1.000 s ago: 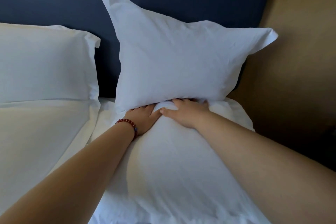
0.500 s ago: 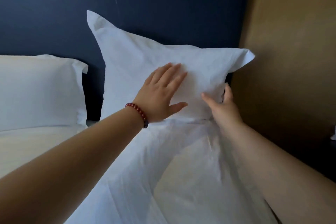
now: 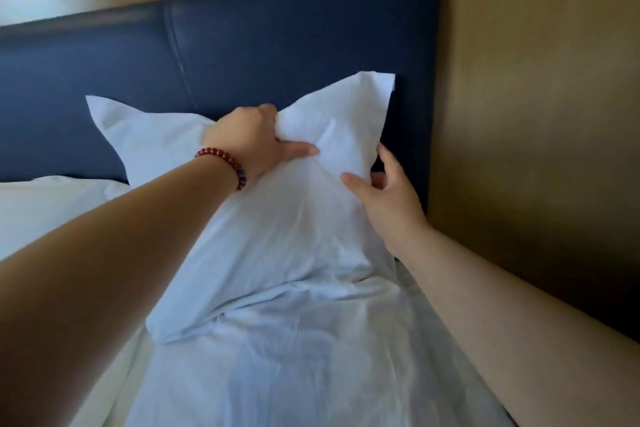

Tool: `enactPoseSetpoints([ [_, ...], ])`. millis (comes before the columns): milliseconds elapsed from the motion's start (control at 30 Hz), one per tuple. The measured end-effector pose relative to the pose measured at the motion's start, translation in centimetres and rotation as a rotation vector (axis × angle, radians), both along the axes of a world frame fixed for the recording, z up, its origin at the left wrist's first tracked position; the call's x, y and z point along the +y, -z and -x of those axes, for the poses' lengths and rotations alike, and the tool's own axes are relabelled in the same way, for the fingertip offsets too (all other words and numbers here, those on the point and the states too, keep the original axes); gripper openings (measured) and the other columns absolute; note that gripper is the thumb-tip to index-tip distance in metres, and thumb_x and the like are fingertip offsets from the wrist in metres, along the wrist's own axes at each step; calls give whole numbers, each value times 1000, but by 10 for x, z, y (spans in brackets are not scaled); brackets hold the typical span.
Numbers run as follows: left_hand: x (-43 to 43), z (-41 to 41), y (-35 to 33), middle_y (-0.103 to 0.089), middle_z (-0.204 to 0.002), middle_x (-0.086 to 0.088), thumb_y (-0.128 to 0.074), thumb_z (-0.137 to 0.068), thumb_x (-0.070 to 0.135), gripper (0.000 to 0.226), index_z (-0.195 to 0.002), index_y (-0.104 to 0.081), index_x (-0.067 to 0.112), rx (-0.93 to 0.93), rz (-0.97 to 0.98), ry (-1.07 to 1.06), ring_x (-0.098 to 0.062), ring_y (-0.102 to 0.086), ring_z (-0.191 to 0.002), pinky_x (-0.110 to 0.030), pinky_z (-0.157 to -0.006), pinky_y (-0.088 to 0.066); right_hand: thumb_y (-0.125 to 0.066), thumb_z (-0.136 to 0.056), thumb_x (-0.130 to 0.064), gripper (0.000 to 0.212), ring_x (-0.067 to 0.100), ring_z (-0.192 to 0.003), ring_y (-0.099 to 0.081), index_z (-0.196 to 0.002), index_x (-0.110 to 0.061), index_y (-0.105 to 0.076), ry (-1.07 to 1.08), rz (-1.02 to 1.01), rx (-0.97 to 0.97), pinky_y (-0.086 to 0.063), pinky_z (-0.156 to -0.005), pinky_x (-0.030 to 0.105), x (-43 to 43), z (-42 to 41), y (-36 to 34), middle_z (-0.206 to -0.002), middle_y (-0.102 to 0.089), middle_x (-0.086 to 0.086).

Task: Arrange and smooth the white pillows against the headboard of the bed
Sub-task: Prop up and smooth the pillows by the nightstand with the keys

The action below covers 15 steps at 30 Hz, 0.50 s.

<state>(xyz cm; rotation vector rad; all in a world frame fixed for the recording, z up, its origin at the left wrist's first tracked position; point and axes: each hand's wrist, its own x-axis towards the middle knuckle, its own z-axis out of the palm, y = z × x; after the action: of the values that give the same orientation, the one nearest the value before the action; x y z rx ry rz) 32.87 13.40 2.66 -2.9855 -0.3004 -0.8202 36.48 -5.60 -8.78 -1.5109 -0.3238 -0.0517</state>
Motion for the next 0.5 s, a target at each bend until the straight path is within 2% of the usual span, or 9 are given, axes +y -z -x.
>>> enactPoseSetpoints([
  [67,12,0,-3,-55,-82,5,-54,-59,89,74,-91,-50,22,-70,15,-72,-22,-51,-78,-33,-57,-35,-69,-83,-48,81,15,-122,-54,-150,-40,-25,-15,46,-63,-46,-103,38,13,-10,-21,-139,-53,-5],
  [133,11,-1,9,-53,-80,3,-55,-62,87,73,-89,-46,20,-55,-40,-94,-23,-49,-75,-33,-54,-31,-66,-84,-52,85,17,-136,-42,-153,-35,-19,-34,173,-82,-36,-110,32,22,-10,-27,-152,-39,-5],
  [200,4,-2,26,-53,-83,1,-55,-65,85,71,-89,-43,19,-41,-107,-72,-24,-48,-78,-35,-63,-34,-64,-85,-53,94,17,-143,-29,-155,-29,-6,-32,326,-71,-27,-105,23,24,1,-15,-159,-24,-4],
  [267,-3,1,42,-56,-98,-3,-53,-69,81,71,-99,-46,17,-97,-147,-10,-28,-51,-94,-39,-81,-37,-66,-85,-50,99,16,-147,-19,-155,-30,2,-12,398,-128,-24,-107,24,19,21,5,-162,-10,-3],
  [333,-12,16,59,-54,-126,-7,-50,-76,72,75,-124,-49,14,-231,-203,103,-34,-47,-118,-43,-99,-33,-64,-87,-50,97,14,-149,-7,-154,-36,4,-12,452,-180,-18,-112,26,7,42,27,-164,3,-4],
  [400,-25,43,92,-37,-151,-12,-46,-84,62,77,-145,-39,16,-285,-270,239,-37,-32,-139,-49,-110,-25,-58,-89,-54,90,12,-149,-3,-153,-40,3,-37,562,-199,-17,-112,26,-7,65,52,-163,10,-9],
  [500,-36,79,161,-20,-160,-9,-42,-89,57,70,-149,-36,24,-76,-311,391,-35,-13,-148,-52,-117,-15,-52,-90,-60,83,10,-149,-5,-154,-38,-5,-159,708,-123,-15,-119,32,-17,89,90,-164,0,-8],
])
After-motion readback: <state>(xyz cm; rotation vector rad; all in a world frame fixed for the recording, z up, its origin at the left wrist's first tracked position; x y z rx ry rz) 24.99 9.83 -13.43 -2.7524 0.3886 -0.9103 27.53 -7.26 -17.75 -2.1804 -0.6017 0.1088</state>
